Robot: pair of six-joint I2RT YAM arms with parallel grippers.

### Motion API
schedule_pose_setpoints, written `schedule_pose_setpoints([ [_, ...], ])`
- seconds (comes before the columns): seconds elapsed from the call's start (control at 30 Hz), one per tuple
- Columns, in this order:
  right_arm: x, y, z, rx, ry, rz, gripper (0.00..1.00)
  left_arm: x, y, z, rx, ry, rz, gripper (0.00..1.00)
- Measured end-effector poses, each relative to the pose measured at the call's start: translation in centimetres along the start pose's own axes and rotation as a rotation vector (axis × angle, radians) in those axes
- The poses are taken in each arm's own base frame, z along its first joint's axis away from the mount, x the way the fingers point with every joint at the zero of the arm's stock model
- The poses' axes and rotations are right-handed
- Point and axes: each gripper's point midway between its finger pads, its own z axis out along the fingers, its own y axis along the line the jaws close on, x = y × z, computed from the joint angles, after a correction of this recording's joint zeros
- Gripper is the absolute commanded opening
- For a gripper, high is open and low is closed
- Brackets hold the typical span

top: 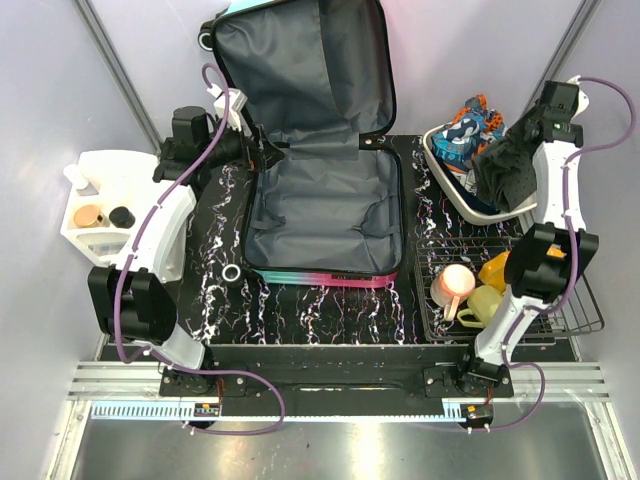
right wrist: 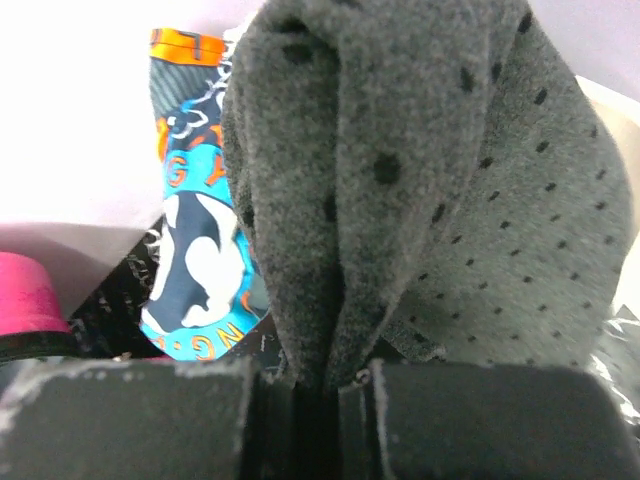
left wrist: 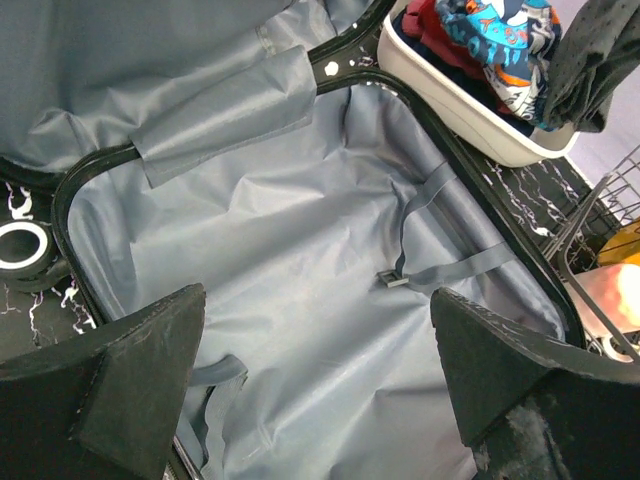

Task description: Open, take out, and arrange the luggage

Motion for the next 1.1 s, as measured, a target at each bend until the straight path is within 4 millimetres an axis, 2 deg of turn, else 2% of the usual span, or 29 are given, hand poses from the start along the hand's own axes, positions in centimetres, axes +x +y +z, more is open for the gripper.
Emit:
schedule_pose_setpoints([
  [0.07,-0.1,1.0,1.3,-0.036,0.01,0.022,0.0,0.3,0.2,0.0,-0.008,0.006,-0.001,0.99],
  [0.1,-0.3,1.7,2.0,-0.057,0.015,0.033,0.04,0.5,0.4,0.1,-0.014,0.011,0.0,0.99],
  [0.13,-0.5,2.4,2.8,-0.08,0.018,0.047,0.22,0.7,0.5,0.1,-0.021,0.015,0.001,0.99],
  [0.17,-0.5,3.0,3.6,-0.104,0.025,0.06,0.37,0.8,0.6,0.1,-0.026,0.019,-0.001,0.99],
  [0.23,-0.4,4.3,5.2,-0.16,0.042,0.084,0.53,1.2,0.9,0.0,-0.039,0.029,0.002,0.99],
  [0.27,-0.3,4.8,5.9,-0.181,0.051,0.097,0.7,1.3,0.9,-0.1,-0.041,0.031,0.004,0.99],
  [0.37,-0.4,6.7,8.3,-0.26,0.062,0.114,0.86,1.9,1.1,-0.2,-0.05,0.047,0.005,0.99],
  [0.4,-0.5,7.2,8.8,-0.285,0.061,0.115,0.89,2.0,1.2,-0.2,-0.053,0.052,0.009,0.99],
  [0.47,-0.3,7.8,9.5,-0.318,0.073,0.113,0.9,2.3,1.3,-0.3,-0.058,0.064,0.015,0.99],
  [0.6,0.2,9.0,8.6,-0.393,0.113,0.095,0.91,3.1,1.4,-0.5,-0.064,0.095,0.024,0.99],
  [0.7,0.7,9.4,7.1,-0.453,0.139,0.06,0.89,3.4,1.5,-0.6,-0.064,0.109,0.029,0.99],
  [0.77,0.9,9.5,5.9,-0.486,0.146,0.036,0.82,3.7,1.5,-0.7,-0.064,0.119,0.034,0.99],
  [0.83,1.1,9.3,4.7,-0.518,0.146,0.011,0.78,3.9,1.5,-0.8,-0.061,0.128,0.047,0.99],
  [0.93,0.9,9.7,3.8,-0.575,0.135,-0.012,0.78,4.2,1.4,-0.9,-0.048,0.143,0.07,0.99],
  [1.03,0.7,10.2,4.2,-0.621,0.127,-0.022,0.78,4.6,1.3,-1.1,-0.034,0.162,0.099,0.99],
  [1.1,0.6,10.7,5.5,-0.65,0.12,-0.03,0.79,4.7,1.1,-1.3,-0.024,0.175,0.119,0.99],
])
